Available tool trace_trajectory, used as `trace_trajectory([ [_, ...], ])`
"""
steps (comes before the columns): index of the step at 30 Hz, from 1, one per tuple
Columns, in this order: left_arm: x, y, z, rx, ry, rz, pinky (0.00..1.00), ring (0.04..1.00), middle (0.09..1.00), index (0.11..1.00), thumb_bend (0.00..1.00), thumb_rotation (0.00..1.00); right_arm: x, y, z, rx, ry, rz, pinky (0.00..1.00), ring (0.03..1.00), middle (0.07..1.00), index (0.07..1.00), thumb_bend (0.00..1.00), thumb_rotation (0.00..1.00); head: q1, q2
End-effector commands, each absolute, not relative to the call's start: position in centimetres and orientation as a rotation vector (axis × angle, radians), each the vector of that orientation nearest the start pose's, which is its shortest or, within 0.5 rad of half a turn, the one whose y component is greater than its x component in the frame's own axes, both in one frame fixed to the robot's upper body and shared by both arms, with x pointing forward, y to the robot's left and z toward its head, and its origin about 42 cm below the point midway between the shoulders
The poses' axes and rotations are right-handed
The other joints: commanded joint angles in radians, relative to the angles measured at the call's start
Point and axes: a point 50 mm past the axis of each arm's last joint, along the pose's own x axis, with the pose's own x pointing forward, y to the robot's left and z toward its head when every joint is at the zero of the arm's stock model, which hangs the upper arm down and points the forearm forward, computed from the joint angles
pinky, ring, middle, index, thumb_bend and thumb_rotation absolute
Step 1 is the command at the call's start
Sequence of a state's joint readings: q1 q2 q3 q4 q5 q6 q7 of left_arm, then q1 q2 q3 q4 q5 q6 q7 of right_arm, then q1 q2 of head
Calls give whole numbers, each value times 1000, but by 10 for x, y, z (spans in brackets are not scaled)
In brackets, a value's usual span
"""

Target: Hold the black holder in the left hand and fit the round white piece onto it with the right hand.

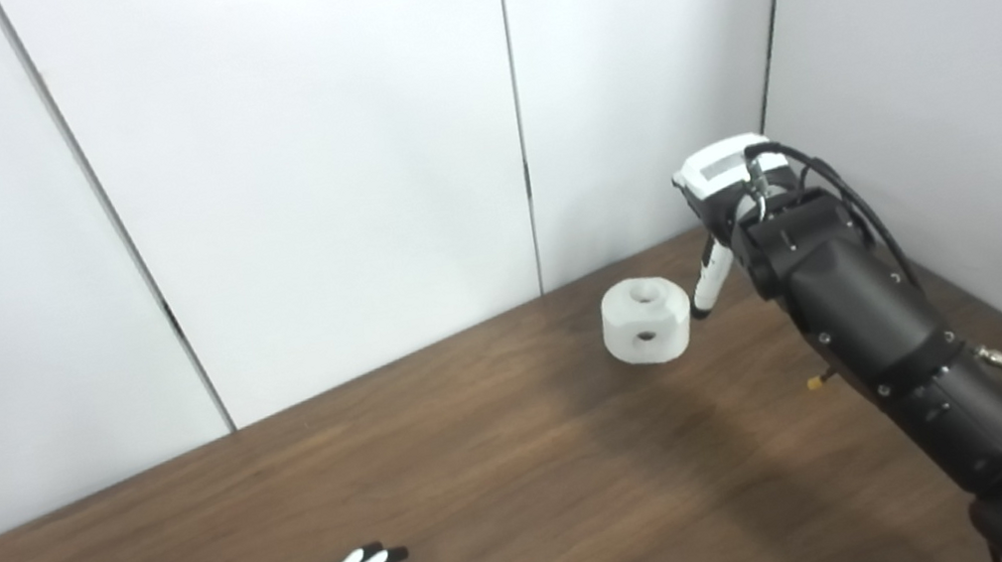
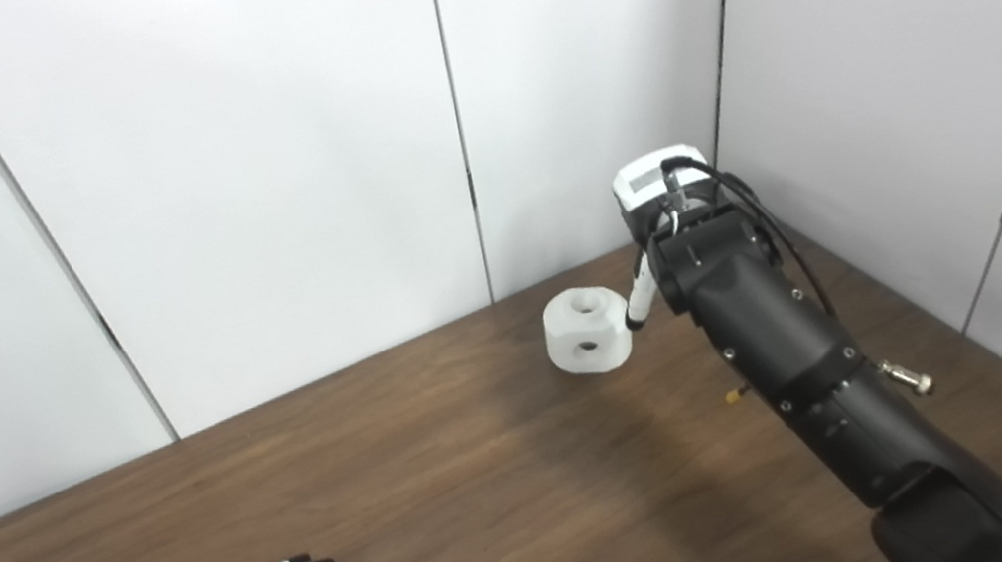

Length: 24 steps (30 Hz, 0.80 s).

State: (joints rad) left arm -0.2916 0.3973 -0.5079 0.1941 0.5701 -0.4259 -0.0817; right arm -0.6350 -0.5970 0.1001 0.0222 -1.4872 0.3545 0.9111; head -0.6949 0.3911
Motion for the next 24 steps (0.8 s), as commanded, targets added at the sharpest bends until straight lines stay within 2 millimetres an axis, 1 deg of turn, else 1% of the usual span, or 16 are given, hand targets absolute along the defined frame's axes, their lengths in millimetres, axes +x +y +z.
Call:
trace_trajectory([
  [1, 312, 216, 73, 1072, -273, -875, 829, 959, 926, 487, 522, 57, 440, -355, 361, -1764, 455, -215, 932, 1000, 1000, 966, 1000, 455, 4, 1],
  [4, 311, 216, 72, 1065, -270, -870, 849, 963, 924, 487, 522, 57, 448, -356, 356, -1707, 489, -178, 953, 1000, 1000, 952, 1000, 438, 14, 6],
  [8, 309, 216, 72, 1067, -268, -870, 894, 986, 930, 487, 522, 57, 456, -353, 349, -1702, 516, -135, 916, 1000, 1000, 943, 1000, 440, 26, 9],
  [11, 309, 215, 71, 1068, -276, -867, 902, 983, 926, 487, 522, 56, 460, -351, 342, -1685, 531, -105, 914, 1000, 1000, 943, 1000, 422, 31, 11],
  [12, 308, 215, 71, 1068, -274, -868, 914, 985, 926, 487, 522, 56, 461, -350, 340, -1679, 537, -95, 910, 1000, 1000, 941, 1000, 415, 33, 12],
  [14, 308, 214, 71, 1074, -266, -874, 968, 993, 932, 487, 522, 57, 464, -349, 333, -1670, 553, -78, 903, 1000, 1000, 938, 1000, 410, 36, 14],
  [16, 308, 214, 71, 1075, -266, -876, 985, 988, 932, 487, 522, 57, 467, -347, 328, -1660, 566, -62, 901, 1000, 1000, 936, 1000, 404, 36, 14],
  [19, 306, 214, 71, 1072, -272, -876, 987, 981, 929, 487, 522, 58, 469, -344, 322, -1657, 576, -46, 905, 1000, 1000, 933, 1000, 400, 46, 21],
  [24, 304, 213, 71, 1075, -284, -874, 916, 963, 921, 487, 522, 58, 472, -342, 314, -1664, 559, -22, 945, 1000, 1000, 920, 1000, 396, 53, 25],
])
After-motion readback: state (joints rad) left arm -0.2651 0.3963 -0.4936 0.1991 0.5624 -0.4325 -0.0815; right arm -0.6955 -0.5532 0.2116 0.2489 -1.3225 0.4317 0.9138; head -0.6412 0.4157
